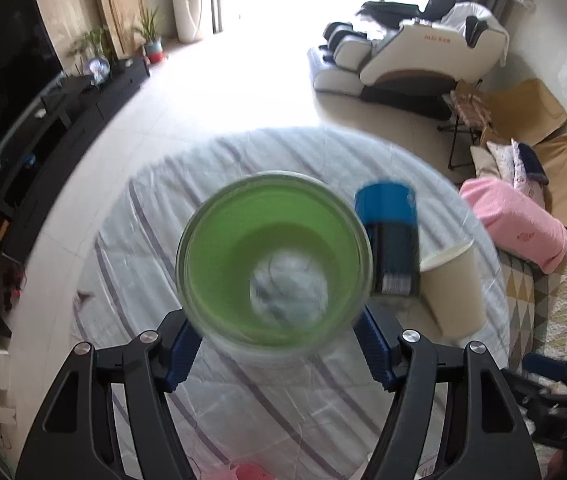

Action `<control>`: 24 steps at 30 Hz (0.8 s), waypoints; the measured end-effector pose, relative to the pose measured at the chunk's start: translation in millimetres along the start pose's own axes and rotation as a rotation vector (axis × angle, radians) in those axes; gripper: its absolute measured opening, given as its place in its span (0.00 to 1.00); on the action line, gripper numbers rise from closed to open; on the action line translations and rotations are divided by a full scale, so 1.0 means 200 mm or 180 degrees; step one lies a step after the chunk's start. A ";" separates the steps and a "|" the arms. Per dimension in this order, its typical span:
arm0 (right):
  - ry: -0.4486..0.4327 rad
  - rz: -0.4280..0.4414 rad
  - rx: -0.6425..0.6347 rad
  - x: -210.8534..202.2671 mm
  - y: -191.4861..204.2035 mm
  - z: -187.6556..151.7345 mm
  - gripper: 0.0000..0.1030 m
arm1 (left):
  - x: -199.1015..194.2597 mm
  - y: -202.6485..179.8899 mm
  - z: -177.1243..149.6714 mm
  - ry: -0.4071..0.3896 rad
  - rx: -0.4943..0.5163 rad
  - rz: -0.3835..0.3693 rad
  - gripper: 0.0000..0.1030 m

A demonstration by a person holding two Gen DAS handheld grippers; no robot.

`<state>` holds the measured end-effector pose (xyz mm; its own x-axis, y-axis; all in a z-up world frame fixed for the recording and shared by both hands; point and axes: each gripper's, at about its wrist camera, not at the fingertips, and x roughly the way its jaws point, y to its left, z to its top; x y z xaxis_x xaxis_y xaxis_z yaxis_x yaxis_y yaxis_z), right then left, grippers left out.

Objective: Flip cup upright
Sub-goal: 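Rotate the can open end up with the left tool and lower it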

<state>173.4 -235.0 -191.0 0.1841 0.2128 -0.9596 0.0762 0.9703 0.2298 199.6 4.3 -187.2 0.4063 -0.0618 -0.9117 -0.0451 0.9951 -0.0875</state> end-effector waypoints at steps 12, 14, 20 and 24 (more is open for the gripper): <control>0.0091 0.0016 -0.0009 0.05 0.02 -0.05 0.78 | 0.07 -0.04 -0.11 0.0047 0.0042 0.0027 0.68; 0.0079 0.0007 -0.0029 0.04 0.03 -0.06 0.78 | 0.08 -0.05 -0.06 0.0040 0.0042 0.0015 0.68; 0.0073 -0.0006 0.0054 0.03 -0.01 -0.06 0.78 | 0.12 -0.07 0.02 0.0085 0.0115 0.0017 0.84; 0.0065 -0.0013 0.0110 0.03 -0.03 -0.05 0.78 | 0.10 -0.09 0.02 0.0044 0.0160 -0.0023 0.88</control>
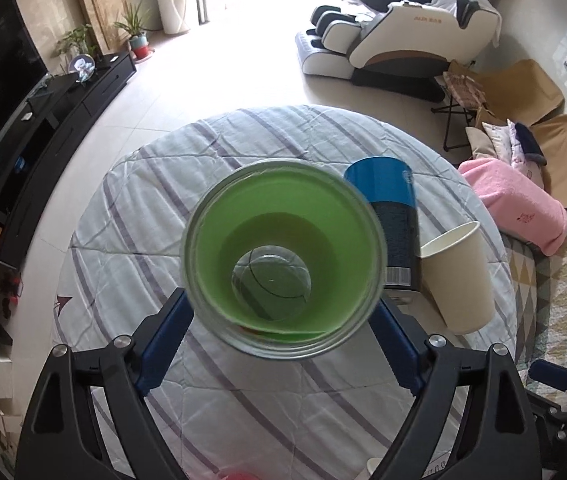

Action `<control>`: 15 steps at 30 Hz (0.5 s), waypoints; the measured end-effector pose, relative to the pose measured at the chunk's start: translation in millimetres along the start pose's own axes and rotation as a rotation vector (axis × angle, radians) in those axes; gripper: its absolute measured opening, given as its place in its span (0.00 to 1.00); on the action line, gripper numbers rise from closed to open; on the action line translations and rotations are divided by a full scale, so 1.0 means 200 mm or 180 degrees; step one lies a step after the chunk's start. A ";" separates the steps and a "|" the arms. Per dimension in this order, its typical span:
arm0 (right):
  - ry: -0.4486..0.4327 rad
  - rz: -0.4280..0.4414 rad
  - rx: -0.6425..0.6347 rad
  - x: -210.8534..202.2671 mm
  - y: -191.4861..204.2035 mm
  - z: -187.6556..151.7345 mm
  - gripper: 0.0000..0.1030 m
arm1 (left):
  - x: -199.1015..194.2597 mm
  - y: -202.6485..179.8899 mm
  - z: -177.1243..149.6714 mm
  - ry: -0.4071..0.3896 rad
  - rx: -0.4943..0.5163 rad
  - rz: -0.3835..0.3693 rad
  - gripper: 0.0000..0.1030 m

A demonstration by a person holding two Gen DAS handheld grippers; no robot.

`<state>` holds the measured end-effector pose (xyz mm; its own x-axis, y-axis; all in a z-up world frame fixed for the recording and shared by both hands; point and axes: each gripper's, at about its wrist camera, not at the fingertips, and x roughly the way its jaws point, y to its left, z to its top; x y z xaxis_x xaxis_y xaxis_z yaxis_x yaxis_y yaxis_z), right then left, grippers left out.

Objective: Flip cup upright
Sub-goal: 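Rotate the can open end up with the left tool and lower it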

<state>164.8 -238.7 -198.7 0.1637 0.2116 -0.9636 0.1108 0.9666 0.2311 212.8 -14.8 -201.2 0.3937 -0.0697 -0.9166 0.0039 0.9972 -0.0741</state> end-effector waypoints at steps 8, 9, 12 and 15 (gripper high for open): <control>-0.0017 0.0029 -0.0022 0.00 0.02 0.00 0.78 | 0.00 -0.01 0.01 0.0047 0.0005 0.0070 0.93; -0.0041 0.0028 0.0007 0.00 0.02 0.00 0.78 | -0.01 -0.01 0.01 0.0047 0.0003 0.0068 0.93; -0.0056 0.0051 0.0022 -0.02 0.02 0.00 0.78 | -0.03 0.01 0.00 0.0055 -0.0021 0.0061 0.94; -0.0120 0.0040 -0.0013 -0.05 0.04 0.00 0.78 | -0.07 0.01 -0.02 0.0045 -0.0009 0.0072 0.94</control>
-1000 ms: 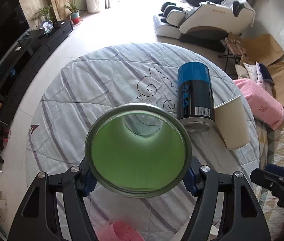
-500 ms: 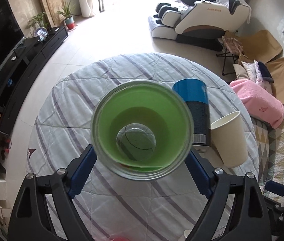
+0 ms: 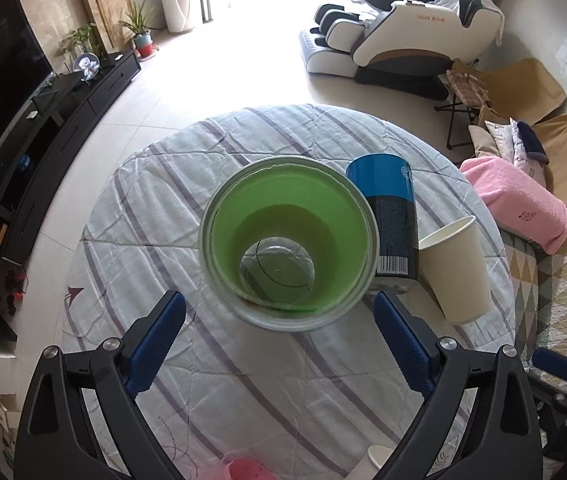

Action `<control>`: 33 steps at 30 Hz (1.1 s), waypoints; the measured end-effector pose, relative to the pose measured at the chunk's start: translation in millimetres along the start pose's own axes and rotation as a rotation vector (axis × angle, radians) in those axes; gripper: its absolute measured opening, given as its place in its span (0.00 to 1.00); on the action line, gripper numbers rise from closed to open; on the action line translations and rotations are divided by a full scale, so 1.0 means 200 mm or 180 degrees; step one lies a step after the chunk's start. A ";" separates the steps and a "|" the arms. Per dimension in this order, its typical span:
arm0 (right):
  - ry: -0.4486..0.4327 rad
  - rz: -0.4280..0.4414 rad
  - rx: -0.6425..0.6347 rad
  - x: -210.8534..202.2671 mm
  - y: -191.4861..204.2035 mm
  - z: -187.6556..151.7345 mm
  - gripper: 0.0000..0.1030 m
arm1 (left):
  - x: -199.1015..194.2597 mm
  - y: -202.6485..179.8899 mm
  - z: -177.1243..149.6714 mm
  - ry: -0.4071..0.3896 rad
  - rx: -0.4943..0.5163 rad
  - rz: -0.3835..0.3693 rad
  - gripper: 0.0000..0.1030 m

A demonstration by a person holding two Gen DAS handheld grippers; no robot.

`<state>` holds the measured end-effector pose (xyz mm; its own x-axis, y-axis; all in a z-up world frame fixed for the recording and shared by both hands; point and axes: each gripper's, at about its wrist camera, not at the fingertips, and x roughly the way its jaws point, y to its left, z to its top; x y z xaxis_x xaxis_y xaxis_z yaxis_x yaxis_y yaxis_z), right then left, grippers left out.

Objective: Flip cup upright
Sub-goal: 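Rotate the can open end up with the left tool and lower it, then set the can on the table, open the left tool and withdraw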

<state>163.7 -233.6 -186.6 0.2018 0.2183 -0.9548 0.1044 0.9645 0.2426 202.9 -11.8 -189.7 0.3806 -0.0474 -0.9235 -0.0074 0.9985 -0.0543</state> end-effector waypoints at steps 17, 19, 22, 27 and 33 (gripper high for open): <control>-0.0470 0.0095 -0.0391 -0.36 0.16 -0.14 0.78 | -0.60 0.08 -0.23 -0.0367 -0.0012 0.0016 0.94; -0.0504 0.0093 -0.0421 -0.40 0.16 -0.17 0.78 | -0.67 0.08 -0.27 -0.0430 -0.0040 -0.0012 0.94; -0.0571 0.0090 -0.0459 -0.45 0.17 -0.22 0.78 | -0.73 0.09 -0.30 -0.0490 -0.0036 -0.0022 0.94; -0.0629 0.0092 -0.0522 -0.51 0.19 -0.29 0.78 | -0.81 0.08 -0.36 -0.0551 -0.0056 -0.0004 0.94; -0.0693 0.0123 -0.0561 -0.55 0.21 -0.33 0.78 | -0.87 0.09 -0.39 -0.0649 -0.0054 0.0011 0.94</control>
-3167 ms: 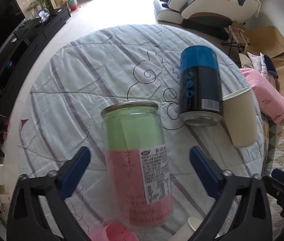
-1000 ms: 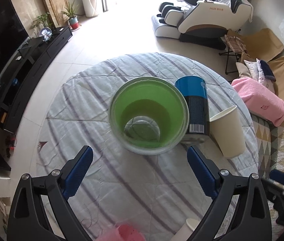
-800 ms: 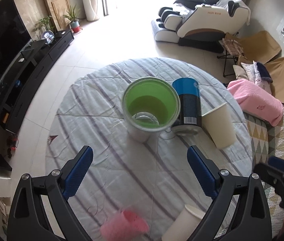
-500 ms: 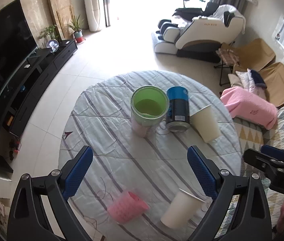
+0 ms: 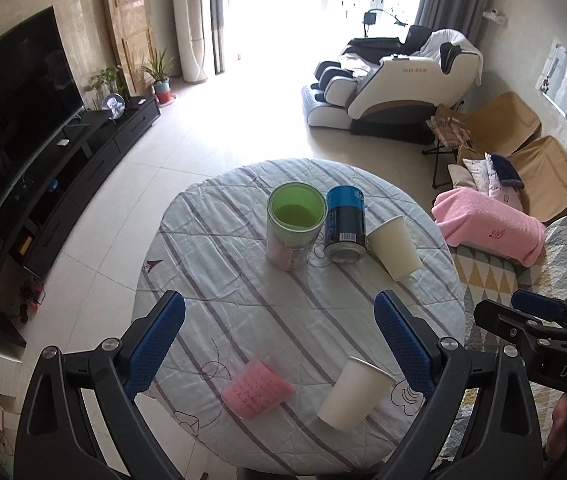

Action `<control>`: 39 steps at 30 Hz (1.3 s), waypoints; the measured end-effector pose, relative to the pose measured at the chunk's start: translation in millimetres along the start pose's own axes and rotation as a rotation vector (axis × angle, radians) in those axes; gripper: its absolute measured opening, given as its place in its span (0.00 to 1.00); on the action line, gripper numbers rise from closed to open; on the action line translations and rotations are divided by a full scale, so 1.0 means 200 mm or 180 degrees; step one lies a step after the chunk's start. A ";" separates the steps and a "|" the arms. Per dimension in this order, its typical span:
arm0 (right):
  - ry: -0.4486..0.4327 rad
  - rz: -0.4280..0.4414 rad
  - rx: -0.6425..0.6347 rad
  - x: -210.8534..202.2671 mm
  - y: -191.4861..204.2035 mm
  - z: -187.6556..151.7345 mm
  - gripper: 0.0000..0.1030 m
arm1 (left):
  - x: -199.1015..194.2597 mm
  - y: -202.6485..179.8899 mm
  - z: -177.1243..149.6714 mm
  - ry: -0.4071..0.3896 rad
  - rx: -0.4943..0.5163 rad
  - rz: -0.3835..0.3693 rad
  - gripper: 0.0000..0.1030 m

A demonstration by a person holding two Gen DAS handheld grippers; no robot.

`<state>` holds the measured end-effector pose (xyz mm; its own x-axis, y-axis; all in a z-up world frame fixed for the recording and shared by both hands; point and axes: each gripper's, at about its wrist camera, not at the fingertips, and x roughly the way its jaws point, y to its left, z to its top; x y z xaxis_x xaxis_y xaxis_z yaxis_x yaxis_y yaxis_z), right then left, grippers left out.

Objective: Flip cup upright

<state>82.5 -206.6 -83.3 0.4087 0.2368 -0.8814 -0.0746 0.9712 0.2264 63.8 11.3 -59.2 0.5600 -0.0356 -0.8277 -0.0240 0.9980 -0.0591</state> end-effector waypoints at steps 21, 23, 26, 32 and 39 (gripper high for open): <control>-0.0897 -0.0173 -0.0001 -0.35 0.03 0.03 0.78 | -0.36 -0.01 0.10 -0.0784 0.0131 -0.0079 0.94; -0.0943 -0.0223 -0.0008 -0.37 0.03 0.03 0.78 | -0.38 -0.02 0.10 -0.0860 0.0168 -0.0122 0.94; -0.1030 -0.0200 0.0021 -0.39 0.02 0.02 0.78 | -0.40 -0.03 0.09 -0.0980 0.0184 -0.0174 0.94; -0.1222 -0.0218 0.0060 -0.44 0.02 0.00 0.78 | -0.43 -0.03 0.11 -0.1237 0.0185 -0.0211 0.94; -0.1540 -0.0237 0.0045 -0.48 0.03 -0.05 0.78 | -0.42 -0.03 0.11 -0.1394 0.0189 -0.0216 0.94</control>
<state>34.7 -224.1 -1.7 0.7886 0.1238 -0.6023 -0.0182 0.9838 0.1785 36.0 9.1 23.4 0.8568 -0.0880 -0.5081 0.0653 0.9959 -0.0624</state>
